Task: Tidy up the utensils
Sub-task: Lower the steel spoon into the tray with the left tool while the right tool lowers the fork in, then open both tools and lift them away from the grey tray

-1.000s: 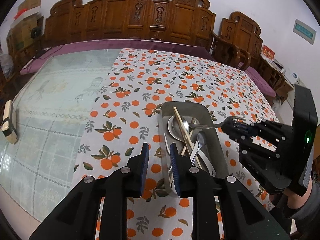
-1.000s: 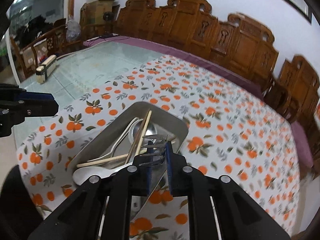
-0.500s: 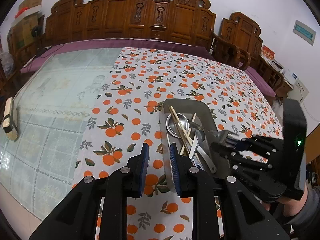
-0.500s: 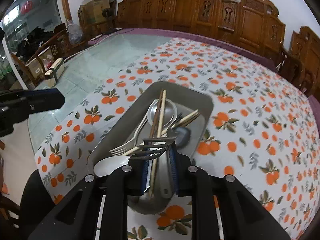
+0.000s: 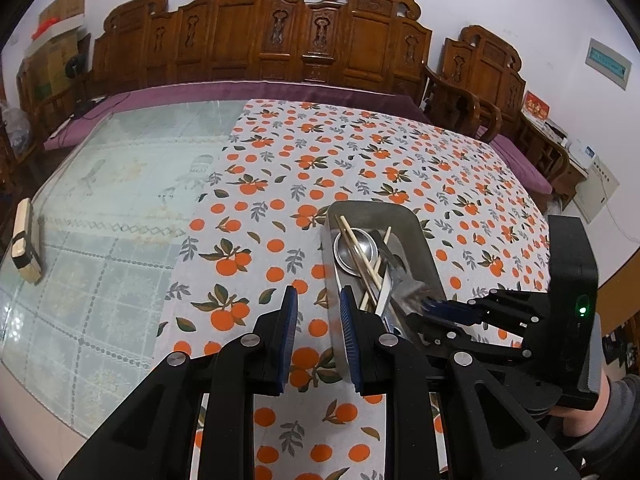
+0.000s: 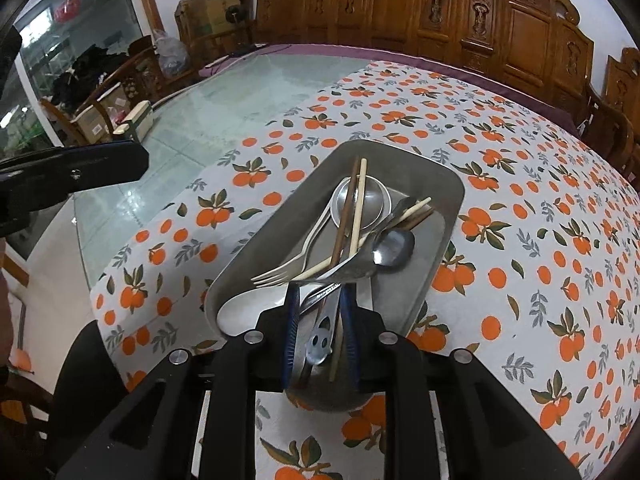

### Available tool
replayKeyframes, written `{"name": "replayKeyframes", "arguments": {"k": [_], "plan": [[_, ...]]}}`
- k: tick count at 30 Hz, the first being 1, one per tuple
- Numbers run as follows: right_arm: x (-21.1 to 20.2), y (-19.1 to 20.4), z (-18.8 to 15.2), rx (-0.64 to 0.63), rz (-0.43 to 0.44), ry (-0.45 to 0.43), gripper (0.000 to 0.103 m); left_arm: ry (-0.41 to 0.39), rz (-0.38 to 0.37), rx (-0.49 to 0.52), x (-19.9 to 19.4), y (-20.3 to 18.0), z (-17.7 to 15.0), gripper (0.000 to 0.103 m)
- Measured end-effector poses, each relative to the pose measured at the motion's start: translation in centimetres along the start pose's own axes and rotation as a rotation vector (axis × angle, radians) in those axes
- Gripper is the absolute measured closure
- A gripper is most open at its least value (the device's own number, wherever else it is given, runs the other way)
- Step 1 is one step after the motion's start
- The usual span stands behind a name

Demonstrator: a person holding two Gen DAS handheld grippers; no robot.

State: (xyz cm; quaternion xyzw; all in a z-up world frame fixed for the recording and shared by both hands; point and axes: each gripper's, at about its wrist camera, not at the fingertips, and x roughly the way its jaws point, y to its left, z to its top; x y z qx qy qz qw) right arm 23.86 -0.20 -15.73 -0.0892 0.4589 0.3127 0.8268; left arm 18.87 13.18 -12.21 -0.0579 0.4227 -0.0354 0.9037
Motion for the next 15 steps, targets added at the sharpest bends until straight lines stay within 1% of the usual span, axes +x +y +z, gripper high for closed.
{"name": "replayKeyframes", "arguments": {"k": [7,8,9,10,13,15], "plan": [[-2.9,-0.2,-0.6,-0.001,-0.001,-0.043,0.079,-0.016,0.005,0.015,-1.1,-1.1,-0.4,0.082],[-3.5,-0.3,-0.8,0.002,-0.003,-0.054,0.079,-0.02,0.004,0.017,-1.4,-1.3,-0.4,0.081],[-4.3,-0.4,-1.0,0.01,-0.004,-0.069,0.079,-0.025,0.004,0.022,-1.7,-1.6,-0.5,0.077],[-4.8,-0.5,-1.1,0.017,-0.005,-0.079,0.079,-0.034,0.004,0.029,-2.1,-2.0,-0.7,0.075],[-7.0,-0.8,-2.0,0.036,-0.023,-0.118,0.079,-0.048,0.002,0.043,-3.0,-3.0,-1.0,0.073],[-8.7,-1.0,-2.7,0.05,-0.044,-0.15,0.074,-0.057,0.001,0.048,-3.5,-3.8,-1.4,0.066]]}}
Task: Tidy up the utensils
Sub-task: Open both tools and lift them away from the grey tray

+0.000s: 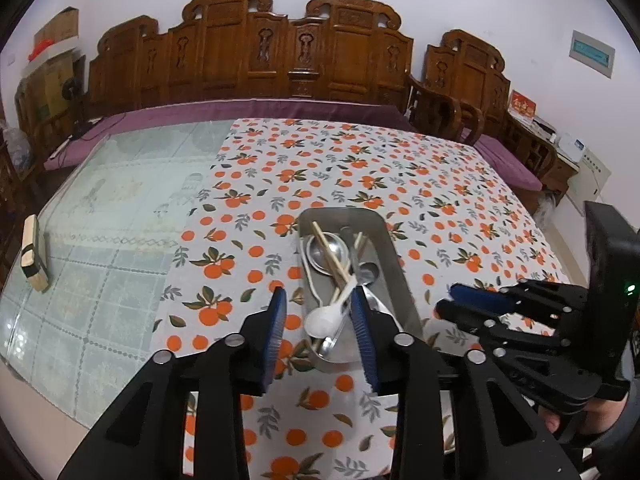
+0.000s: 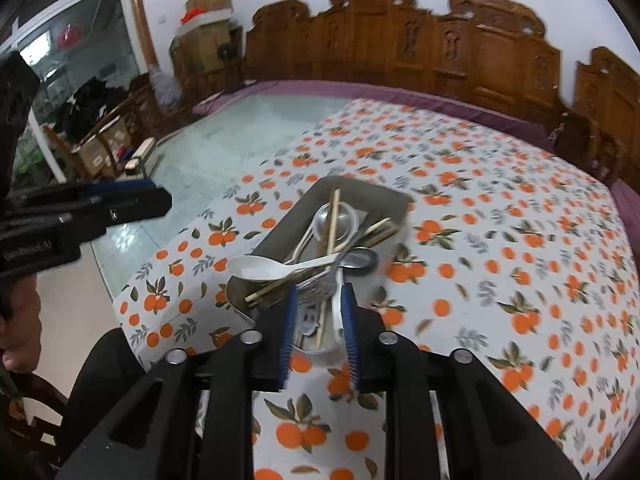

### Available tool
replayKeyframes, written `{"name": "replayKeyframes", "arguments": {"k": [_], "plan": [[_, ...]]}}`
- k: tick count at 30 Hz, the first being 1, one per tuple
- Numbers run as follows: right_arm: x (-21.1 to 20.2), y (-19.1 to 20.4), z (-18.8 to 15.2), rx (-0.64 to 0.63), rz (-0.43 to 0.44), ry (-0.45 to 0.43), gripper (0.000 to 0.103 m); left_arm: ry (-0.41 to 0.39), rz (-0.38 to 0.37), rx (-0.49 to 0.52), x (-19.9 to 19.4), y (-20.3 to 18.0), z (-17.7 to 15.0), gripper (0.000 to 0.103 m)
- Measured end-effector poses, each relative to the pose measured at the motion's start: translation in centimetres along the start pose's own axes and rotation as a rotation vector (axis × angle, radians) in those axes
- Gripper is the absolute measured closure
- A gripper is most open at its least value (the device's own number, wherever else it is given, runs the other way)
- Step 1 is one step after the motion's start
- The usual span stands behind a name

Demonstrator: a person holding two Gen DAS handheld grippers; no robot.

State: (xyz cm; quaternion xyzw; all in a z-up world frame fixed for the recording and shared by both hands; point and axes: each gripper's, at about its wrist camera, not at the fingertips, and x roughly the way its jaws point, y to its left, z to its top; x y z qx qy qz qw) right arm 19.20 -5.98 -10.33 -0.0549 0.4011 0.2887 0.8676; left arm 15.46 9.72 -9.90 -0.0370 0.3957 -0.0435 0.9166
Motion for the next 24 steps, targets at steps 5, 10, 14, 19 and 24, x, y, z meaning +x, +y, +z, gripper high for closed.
{"name": "replayKeyframes", "arguments": {"k": [5,10,14,19,24], "plan": [[-4.0,-0.7,-1.7,0.026,-0.068,-0.069,0.049,-0.022,0.002,0.032,-1.3,-2.1,-1.1,0.039],[-7.5,-1.5,-3.6,0.064,-0.147,-0.121,0.024,-0.061,0.006,0.043,-3.1,-4.1,-2.3,0.018],[-10.2,-2.1,-5.0,0.101,-0.197,-0.165,0.005,-0.088,0.024,0.052,-4.5,-5.5,-3.3,0.008],[-13.2,-3.0,-6.5,0.154,-0.249,-0.203,0.003,-0.097,0.028,0.052,-5.6,-6.8,-4.1,0.008],[-15.6,-3.5,-7.2,0.177,-0.276,-0.233,0.003,-0.101,0.035,0.056,-6.5,-7.9,-4.1,0.008]]}}
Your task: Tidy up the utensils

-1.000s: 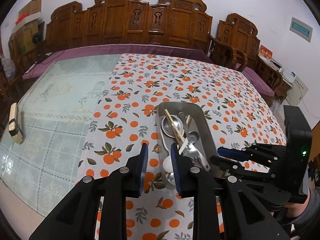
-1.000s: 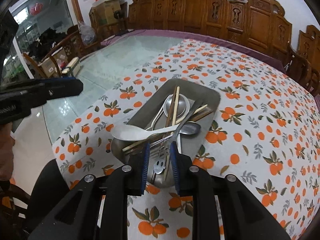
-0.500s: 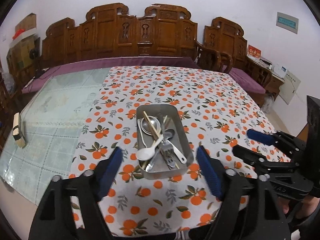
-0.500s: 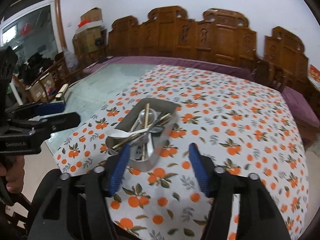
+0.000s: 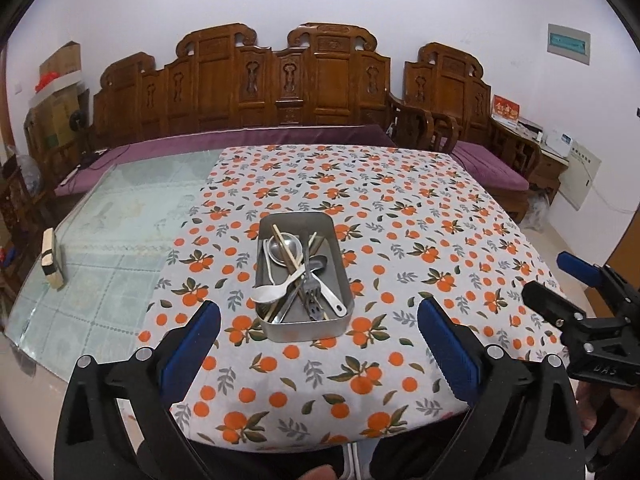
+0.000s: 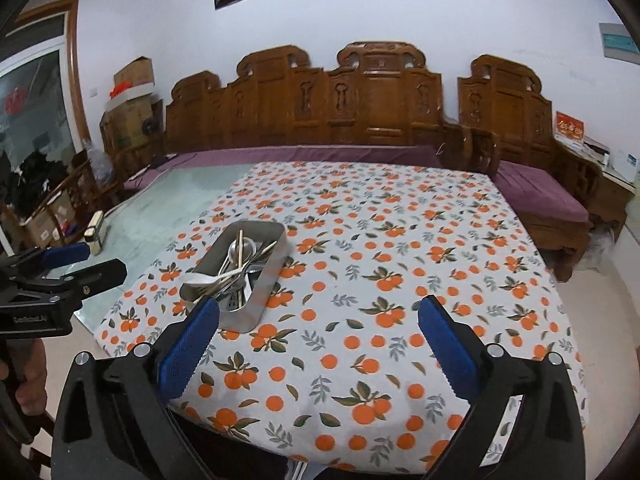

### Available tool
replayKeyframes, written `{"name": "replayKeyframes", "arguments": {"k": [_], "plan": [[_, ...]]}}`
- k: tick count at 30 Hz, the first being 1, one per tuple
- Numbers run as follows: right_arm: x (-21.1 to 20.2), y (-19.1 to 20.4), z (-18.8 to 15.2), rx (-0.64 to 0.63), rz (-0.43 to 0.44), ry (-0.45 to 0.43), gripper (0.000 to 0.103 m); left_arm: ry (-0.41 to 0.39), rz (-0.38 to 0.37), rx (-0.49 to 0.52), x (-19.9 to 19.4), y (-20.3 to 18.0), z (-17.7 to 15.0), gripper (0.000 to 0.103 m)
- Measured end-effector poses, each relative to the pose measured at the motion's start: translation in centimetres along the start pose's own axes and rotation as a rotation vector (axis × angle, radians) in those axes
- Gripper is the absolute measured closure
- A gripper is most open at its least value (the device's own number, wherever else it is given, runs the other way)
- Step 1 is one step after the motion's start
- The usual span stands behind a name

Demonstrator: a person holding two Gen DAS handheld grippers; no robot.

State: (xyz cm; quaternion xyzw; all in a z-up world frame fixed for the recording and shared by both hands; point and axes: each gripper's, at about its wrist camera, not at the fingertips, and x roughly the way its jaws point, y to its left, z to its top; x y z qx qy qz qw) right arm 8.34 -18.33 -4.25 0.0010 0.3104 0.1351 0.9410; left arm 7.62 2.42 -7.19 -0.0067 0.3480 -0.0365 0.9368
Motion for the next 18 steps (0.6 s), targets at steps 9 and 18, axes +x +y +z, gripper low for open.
{"name": "replayKeyframes", "arguments": {"k": [9,18], "plan": [[-5.2,-0.5,2.9,-0.006,-0.049,-0.127,0.003,-0.097,-0.018,-0.002,-3.8,-1.5,2.4,0.008],[-9.5,-0.3,5.3,0.001,-0.062,-0.231,0.003,-0.206,-0.002,0.007,-8.2,-2.4,4.5,0.008]]}}
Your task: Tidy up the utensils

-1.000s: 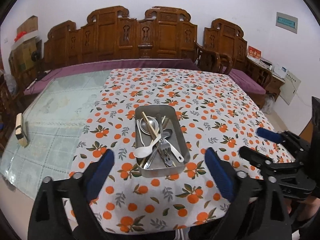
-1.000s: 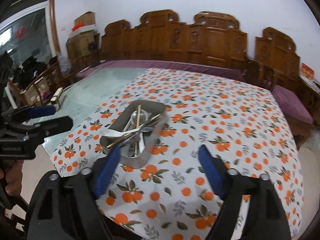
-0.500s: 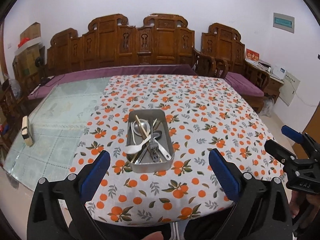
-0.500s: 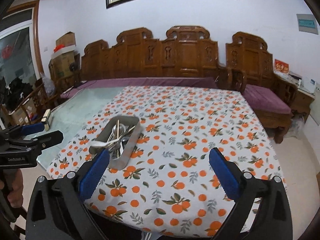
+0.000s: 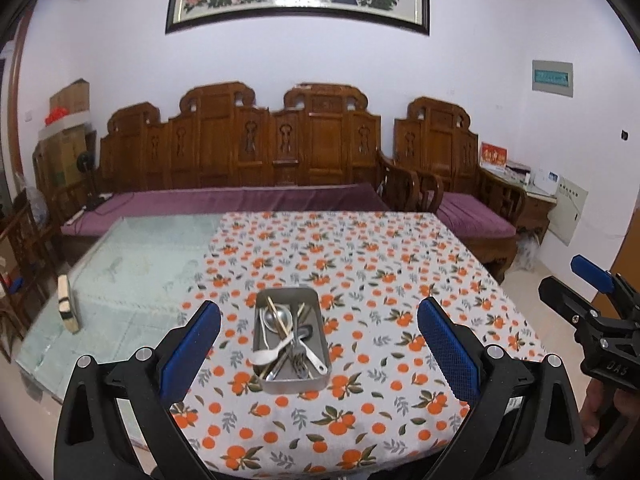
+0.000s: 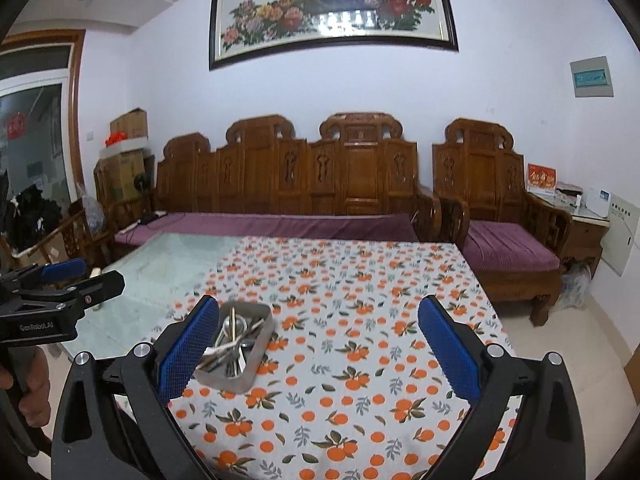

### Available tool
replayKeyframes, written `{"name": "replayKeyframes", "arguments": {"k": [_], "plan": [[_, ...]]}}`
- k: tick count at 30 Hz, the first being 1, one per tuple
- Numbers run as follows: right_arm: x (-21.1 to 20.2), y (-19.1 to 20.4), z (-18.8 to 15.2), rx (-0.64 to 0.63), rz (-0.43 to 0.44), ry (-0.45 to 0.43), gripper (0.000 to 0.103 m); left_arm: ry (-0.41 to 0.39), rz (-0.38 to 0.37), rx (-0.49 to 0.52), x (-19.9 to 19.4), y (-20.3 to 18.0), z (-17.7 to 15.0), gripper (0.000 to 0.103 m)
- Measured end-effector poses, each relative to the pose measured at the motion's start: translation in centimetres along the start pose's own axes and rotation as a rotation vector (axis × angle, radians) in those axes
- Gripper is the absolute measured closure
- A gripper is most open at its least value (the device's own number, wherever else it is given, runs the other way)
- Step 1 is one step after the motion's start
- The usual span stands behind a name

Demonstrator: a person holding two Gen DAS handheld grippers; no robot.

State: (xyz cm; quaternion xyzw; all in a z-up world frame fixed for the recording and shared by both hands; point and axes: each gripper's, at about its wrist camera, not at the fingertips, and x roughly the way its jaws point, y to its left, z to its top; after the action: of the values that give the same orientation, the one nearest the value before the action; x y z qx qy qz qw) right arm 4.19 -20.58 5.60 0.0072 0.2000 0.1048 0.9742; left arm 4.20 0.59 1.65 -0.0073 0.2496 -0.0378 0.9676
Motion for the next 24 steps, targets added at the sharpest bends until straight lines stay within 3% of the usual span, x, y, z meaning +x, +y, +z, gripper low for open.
{"name": "replayKeyframes", "arguments": {"k": [6,24], "plan": [[-1.7,0.0,0.9,-0.001,-0.001,-0.038,0.003,-0.031,0.013,0.008,-1.4,0.0,0.5,0.008],[-2.1,0.3,1.0,0.002,-0.004,-0.041,0.003,-0.041,0.016,0.012,-2.1,-0.1,0.7,0.008]]}}
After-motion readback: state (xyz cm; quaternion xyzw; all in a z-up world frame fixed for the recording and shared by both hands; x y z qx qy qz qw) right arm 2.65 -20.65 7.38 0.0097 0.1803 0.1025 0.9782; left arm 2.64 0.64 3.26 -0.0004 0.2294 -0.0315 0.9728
